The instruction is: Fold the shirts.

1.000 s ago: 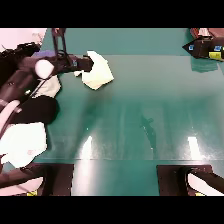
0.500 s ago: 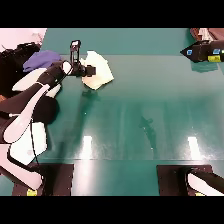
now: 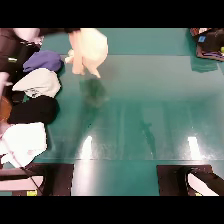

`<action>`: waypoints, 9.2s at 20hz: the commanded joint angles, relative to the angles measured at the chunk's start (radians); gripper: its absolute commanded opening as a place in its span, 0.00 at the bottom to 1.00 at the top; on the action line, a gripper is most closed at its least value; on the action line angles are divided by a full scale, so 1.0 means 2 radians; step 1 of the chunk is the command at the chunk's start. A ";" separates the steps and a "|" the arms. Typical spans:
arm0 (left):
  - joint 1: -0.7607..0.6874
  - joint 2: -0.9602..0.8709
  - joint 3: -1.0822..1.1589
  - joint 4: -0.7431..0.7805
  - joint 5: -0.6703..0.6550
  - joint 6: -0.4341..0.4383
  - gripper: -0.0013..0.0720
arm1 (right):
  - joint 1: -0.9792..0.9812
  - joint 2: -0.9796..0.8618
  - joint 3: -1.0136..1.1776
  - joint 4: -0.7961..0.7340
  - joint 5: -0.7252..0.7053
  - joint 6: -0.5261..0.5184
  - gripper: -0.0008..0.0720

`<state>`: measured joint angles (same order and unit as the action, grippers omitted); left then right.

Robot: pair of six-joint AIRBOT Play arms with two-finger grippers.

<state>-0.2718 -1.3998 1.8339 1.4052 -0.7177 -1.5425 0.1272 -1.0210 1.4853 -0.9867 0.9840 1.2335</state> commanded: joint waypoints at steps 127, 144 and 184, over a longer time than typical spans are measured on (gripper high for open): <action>0.129 0.197 -0.625 -0.137 -0.192 0.012 0.84 | -0.066 0.028 -0.232 -0.065 0.097 0.106 0.53; 0.129 0.198 -0.592 -0.192 -0.147 0.043 0.05 | -0.323 0.121 -0.494 -0.079 0.198 0.094 0.74; 0.129 0.294 -0.040 -0.109 -0.270 0.010 0.05 | -0.100 0.031 0.208 -0.135 0.262 0.122 0.03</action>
<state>-0.0154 -0.7582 1.8942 1.1961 -1.1561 -1.5177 -0.0731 -0.8955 1.9850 -1.2518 1.4483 1.4631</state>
